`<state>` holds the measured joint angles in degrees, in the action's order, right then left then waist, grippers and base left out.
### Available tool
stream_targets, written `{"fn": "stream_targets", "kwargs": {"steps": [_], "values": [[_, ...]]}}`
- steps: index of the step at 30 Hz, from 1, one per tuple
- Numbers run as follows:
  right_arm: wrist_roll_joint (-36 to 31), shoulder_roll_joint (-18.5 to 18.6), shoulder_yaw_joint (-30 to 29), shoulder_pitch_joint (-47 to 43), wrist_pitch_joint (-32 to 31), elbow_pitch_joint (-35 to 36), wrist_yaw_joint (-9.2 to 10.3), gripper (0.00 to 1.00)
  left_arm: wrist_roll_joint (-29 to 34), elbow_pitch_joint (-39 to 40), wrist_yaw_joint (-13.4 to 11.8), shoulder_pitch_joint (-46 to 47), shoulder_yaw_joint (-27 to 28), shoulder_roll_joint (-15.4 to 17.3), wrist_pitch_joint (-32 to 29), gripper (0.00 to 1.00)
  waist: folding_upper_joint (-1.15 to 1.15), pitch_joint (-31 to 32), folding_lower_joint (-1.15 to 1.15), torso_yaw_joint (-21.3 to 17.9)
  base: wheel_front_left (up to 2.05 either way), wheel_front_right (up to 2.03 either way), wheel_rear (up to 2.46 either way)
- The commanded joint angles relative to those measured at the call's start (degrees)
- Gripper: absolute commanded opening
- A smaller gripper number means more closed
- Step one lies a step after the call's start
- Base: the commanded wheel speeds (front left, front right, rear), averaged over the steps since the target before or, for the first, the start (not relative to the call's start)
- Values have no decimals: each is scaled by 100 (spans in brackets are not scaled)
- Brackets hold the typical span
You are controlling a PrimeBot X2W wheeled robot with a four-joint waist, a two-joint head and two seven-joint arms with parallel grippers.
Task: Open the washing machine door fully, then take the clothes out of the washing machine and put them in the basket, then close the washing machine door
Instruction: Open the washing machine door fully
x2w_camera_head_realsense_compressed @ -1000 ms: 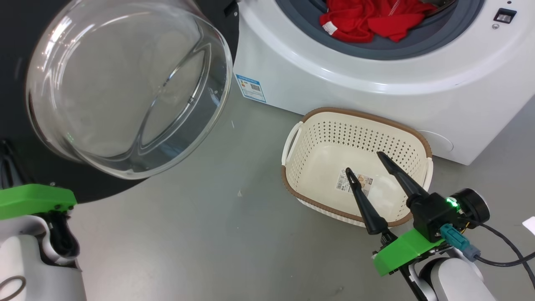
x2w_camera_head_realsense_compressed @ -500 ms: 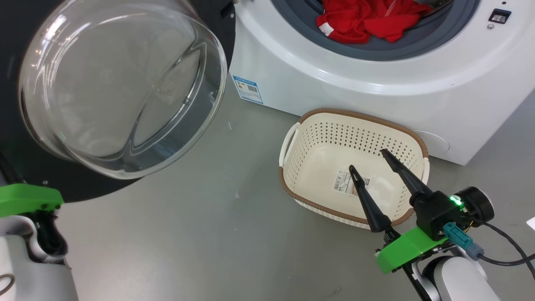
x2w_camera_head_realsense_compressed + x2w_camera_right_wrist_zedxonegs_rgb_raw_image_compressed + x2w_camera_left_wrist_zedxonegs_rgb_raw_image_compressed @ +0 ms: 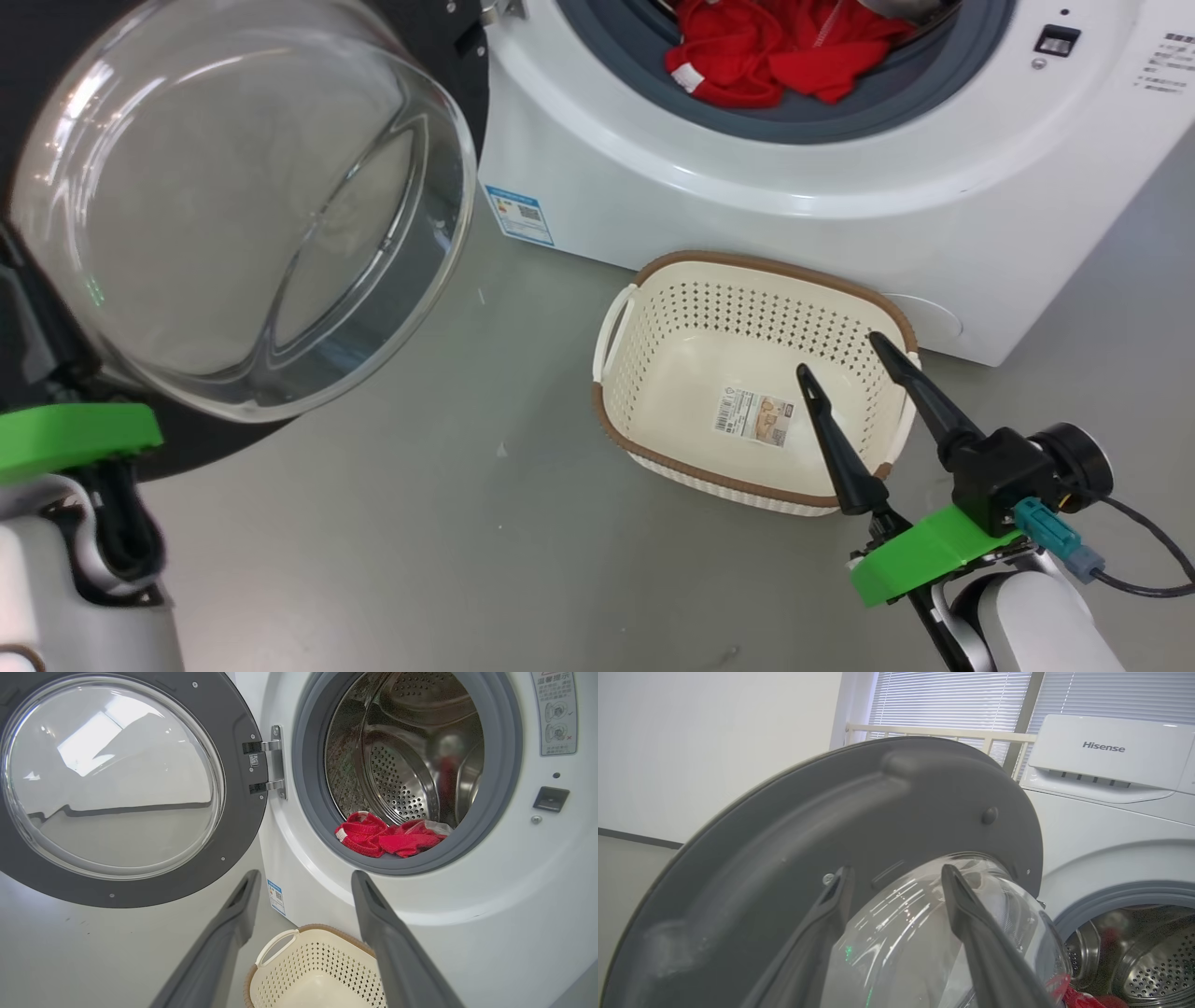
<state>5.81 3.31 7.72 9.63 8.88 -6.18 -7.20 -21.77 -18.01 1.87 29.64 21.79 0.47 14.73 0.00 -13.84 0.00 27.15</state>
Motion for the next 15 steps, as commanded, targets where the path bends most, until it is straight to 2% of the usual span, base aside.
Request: {"fn": "stream_targets", "kwargs": {"steps": [1, 8, 15], "values": [[64, -44, 69, 165, 91, 104, -29, 100, -60, 436, -65, -183, -74, 242, 27, 100, 0, 46, 0, -100, 0, 0, 0], [198, -44, -78, 263, 275, -69, -29, 100, -172, 1706, -288, -766, -1083, 242, 27, 100, 0, 109, 0, -384, 0, 0, 0], [294, -44, -214, 371, 423, -211, -29, 100, -224, 2107, -288, -1061, -1808, 242, 27, 100, 0, 149, 0, -701, 0, 0, 0]]}}
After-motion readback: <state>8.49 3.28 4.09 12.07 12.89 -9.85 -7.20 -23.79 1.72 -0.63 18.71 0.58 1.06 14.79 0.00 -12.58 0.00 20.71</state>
